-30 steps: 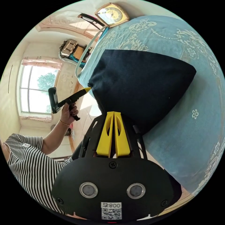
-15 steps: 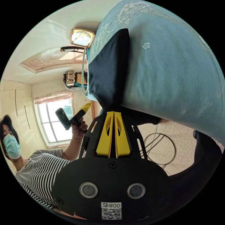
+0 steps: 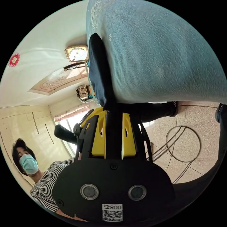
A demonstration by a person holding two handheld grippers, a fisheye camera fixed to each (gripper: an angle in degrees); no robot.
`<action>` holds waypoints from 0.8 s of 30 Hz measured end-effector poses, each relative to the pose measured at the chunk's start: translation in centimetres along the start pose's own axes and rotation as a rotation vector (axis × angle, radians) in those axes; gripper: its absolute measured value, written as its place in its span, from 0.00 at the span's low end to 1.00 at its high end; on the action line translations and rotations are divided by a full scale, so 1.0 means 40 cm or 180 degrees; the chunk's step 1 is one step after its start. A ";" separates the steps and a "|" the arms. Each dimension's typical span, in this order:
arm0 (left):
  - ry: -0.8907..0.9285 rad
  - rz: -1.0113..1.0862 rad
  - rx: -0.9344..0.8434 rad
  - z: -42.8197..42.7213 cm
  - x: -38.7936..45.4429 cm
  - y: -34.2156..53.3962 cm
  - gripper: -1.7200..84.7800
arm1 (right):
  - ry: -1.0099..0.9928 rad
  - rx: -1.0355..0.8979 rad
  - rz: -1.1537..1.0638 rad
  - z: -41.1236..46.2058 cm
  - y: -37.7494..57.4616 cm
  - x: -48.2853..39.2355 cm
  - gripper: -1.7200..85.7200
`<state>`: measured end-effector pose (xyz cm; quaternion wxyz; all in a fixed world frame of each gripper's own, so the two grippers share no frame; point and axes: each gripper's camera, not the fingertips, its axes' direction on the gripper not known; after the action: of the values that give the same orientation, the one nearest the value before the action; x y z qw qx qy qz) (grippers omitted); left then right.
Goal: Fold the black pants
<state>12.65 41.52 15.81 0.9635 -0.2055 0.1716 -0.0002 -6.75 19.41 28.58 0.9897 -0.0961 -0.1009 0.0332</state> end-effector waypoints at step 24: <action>0.0188 -0.0308 0.0384 0.035 0.086 0.203 0.05 | -0.0662 0.0060 0.0065 0.011 -0.027 0.075 0.21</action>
<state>15.79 49.26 12.67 0.9675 -0.1551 0.1894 -0.0632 -3.88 18.71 29.80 0.9743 -0.0839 -0.2017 0.0541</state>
